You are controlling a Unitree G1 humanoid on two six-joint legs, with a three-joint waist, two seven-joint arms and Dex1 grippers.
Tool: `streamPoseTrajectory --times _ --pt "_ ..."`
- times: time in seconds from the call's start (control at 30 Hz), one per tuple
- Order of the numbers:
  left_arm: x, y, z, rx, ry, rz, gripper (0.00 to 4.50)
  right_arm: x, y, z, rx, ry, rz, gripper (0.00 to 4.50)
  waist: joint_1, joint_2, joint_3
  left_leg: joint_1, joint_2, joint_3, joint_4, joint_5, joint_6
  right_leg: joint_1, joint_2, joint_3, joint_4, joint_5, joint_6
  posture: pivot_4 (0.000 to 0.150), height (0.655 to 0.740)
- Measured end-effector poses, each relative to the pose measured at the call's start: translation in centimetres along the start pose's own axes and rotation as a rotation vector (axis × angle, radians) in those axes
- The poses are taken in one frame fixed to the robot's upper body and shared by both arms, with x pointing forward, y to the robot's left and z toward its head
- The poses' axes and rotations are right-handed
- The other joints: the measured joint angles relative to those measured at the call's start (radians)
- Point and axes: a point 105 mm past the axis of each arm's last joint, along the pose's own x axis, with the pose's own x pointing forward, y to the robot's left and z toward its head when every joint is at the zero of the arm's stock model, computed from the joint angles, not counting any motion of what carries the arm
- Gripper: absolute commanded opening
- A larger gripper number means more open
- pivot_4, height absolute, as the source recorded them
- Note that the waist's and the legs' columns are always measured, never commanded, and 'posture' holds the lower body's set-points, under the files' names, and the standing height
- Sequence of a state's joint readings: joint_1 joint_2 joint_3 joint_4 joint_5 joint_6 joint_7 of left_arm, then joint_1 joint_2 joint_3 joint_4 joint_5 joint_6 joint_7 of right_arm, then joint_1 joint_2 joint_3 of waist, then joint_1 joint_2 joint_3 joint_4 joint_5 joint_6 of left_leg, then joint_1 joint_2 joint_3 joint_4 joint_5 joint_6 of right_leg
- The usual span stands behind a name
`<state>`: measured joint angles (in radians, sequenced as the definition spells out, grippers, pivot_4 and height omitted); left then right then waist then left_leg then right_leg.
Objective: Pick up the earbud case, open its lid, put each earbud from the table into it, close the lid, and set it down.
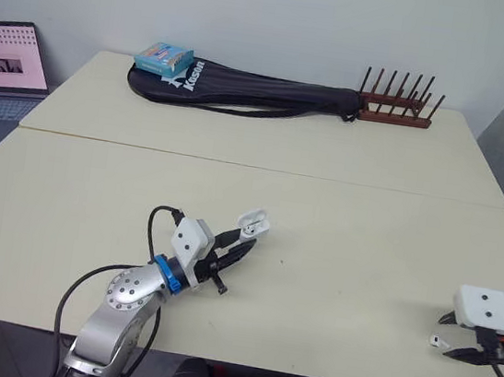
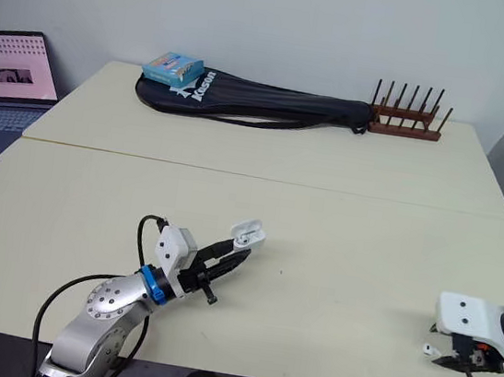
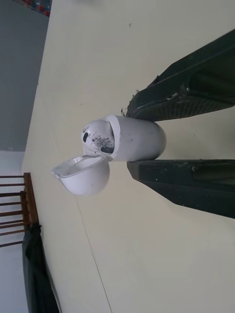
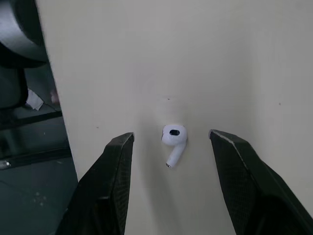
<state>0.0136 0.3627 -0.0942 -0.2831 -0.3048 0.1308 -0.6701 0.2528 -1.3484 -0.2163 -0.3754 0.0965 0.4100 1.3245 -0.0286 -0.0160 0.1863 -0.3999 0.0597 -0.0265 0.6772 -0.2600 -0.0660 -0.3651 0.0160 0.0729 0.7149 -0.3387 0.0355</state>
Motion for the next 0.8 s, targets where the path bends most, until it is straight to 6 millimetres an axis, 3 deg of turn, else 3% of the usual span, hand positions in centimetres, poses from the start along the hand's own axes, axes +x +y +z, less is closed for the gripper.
streamPoseTrajectory --times 0.3,0.67,0.8 --pt "0.0 -0.4 -0.4 -0.018 0.015 -0.007 0.73 1.8 -0.5 -0.1 0.049 0.064 -0.072 2.53 -0.001 0.0 0.0 -0.002 0.0 0.001 0.0 0.0 0.0 -0.003 0.0 0.001 0.0 -0.001 0.001 0.15 0.6925" --pt "0.0 -0.4 -0.5 -0.021 0.02 -0.006 0.73 2.1 -0.7 -0.5 0.09 0.068 -0.074 2.53 -0.001 -0.001 0.0 -0.002 0.0 0.001 0.0 0.0 0.0 -0.003 0.0 0.001 0.0 -0.001 0.001 0.15 0.6925" --pt "0.0 -0.4 -0.5 -0.021 0.02 -0.006 0.73 2.2 -0.6 -0.2 0.102 0.06 -0.062 1.67 -0.001 -0.002 0.001 -0.002 0.0 0.001 0.0 0.0 0.0 -0.003 0.0 0.001 0.0 -0.001 0.001 0.15 0.6925"
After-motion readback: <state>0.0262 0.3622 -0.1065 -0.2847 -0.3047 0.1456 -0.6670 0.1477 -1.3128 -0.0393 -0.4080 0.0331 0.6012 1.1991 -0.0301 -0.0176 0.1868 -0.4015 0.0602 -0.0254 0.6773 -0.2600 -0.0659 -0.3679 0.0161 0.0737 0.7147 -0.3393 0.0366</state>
